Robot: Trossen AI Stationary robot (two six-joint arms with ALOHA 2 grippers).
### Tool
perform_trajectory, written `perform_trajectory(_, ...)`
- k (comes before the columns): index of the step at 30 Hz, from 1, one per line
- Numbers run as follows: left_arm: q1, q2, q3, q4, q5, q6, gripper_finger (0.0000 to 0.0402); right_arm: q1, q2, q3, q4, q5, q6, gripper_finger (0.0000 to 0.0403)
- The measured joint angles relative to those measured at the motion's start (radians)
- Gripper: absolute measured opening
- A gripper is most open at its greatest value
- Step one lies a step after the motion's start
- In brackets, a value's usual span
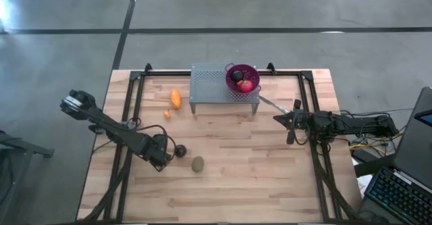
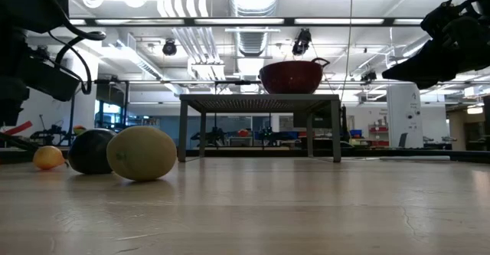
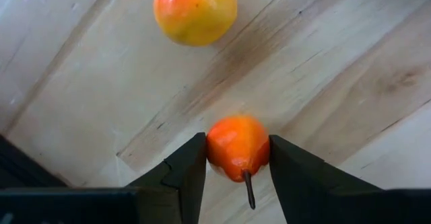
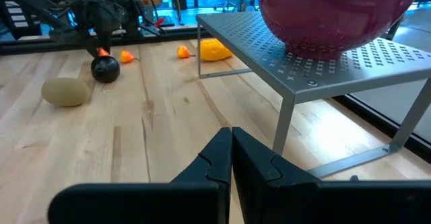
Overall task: Pick & Place Fruit
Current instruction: Put the pear into the purple strainer bowl on the shelf
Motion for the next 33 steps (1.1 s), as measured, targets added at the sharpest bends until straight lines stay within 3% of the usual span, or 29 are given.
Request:
perform_trajectory(19,0.000,-0.018,0.068,-0.001,0.010,0.094,0.0156,0.000,0.000,0.000,0.000,0.000,0.001,0.0008)
perform_trajectory(33,0.000,-0.019,0.197,0.001,-0.168,0.258,0.0156,0.000,0.000,0.000,0.000,0.000,0.004,0.0008)
